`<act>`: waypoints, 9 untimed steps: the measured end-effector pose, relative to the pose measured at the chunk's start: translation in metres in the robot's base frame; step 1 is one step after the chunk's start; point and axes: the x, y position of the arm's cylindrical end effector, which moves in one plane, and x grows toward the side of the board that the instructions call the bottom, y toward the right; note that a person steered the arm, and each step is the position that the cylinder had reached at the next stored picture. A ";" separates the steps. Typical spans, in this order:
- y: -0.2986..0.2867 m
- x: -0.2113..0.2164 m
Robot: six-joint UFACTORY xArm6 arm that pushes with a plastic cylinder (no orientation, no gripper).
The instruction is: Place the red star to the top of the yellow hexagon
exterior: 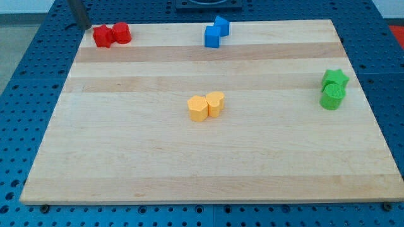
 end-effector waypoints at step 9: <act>0.138 0.111</act>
